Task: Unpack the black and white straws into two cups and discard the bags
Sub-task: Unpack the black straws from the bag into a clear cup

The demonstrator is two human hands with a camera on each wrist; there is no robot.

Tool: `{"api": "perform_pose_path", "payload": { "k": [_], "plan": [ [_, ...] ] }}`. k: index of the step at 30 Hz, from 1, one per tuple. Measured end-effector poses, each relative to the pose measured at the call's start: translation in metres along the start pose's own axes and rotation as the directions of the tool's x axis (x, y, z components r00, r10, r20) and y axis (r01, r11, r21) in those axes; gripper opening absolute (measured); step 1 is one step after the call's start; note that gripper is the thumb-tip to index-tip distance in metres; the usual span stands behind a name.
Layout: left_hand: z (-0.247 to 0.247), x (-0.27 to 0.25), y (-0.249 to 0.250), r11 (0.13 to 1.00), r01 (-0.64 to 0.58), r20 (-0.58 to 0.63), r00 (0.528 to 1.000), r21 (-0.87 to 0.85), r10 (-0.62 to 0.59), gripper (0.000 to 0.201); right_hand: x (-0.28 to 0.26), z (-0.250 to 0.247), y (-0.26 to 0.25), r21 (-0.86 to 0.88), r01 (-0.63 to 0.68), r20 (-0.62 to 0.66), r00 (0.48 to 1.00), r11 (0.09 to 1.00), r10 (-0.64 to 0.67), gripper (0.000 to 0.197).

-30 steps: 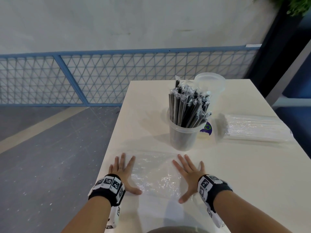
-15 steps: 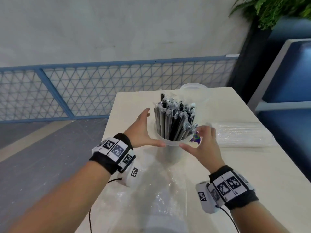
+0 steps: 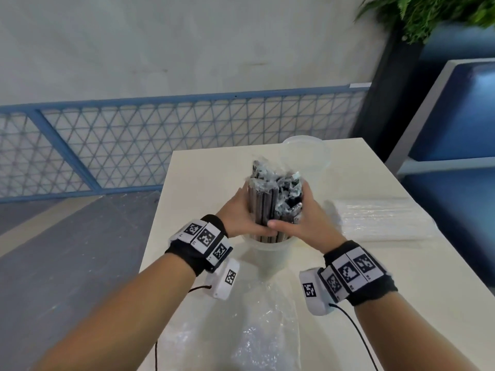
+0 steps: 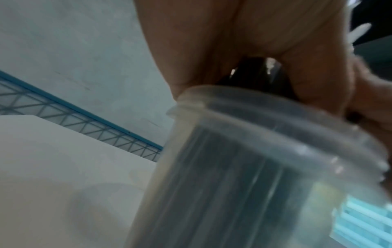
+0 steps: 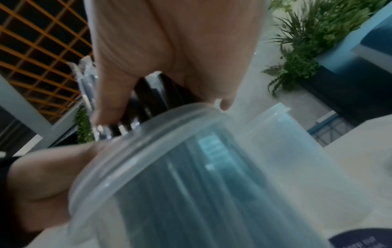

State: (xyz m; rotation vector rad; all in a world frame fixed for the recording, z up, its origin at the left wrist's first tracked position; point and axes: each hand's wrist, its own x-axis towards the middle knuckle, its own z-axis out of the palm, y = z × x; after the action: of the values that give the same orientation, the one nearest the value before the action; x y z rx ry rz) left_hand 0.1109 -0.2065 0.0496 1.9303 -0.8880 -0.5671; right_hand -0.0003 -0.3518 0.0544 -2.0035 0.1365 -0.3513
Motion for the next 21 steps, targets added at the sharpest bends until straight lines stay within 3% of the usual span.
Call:
{"api": "perform_pose_path", "payload": {
  "k": [4, 7, 14, 18, 21],
  "plan": [
    [-0.008, 0.001, 0.017, 0.994, -0.078, -0.115, 0.991, -0.074, 0.069, 0.106, 0.005, -0.002, -0.013, 0.097, 0.120, -0.100, 0.989, 0.988, -0.110, 0.074],
    [-0.016, 0.002, 0.029, 0.984, -0.137, -0.168, 0.979, -0.118, 0.116, 0.104, 0.010, -0.008, -0.022, 0.084, 0.143, -0.121, 0.984, 0.986, -0.133, 0.073],
    [-0.016, -0.001, 0.040, 0.974, -0.198, -0.113, 0.976, -0.111, 0.186, 0.096, 0.003, -0.007, -0.020, 0.091, 0.113, -0.112, 0.988, 0.989, -0.103, 0.071],
    [-0.016, -0.008, 0.048, 0.958, -0.232, -0.115, 0.970, -0.169, 0.215, 0.112, 0.003, -0.008, -0.027, 0.107, 0.197, -0.132, 0.974, 0.975, -0.182, 0.082],
    [-0.018, -0.020, 0.063, 0.929, -0.304, -0.155, 0.949, -0.209, 0.276, 0.116, 0.003, -0.007, -0.036, 0.091, 0.271, -0.182, 0.951, 0.958, -0.251, 0.074]
  ]
}}
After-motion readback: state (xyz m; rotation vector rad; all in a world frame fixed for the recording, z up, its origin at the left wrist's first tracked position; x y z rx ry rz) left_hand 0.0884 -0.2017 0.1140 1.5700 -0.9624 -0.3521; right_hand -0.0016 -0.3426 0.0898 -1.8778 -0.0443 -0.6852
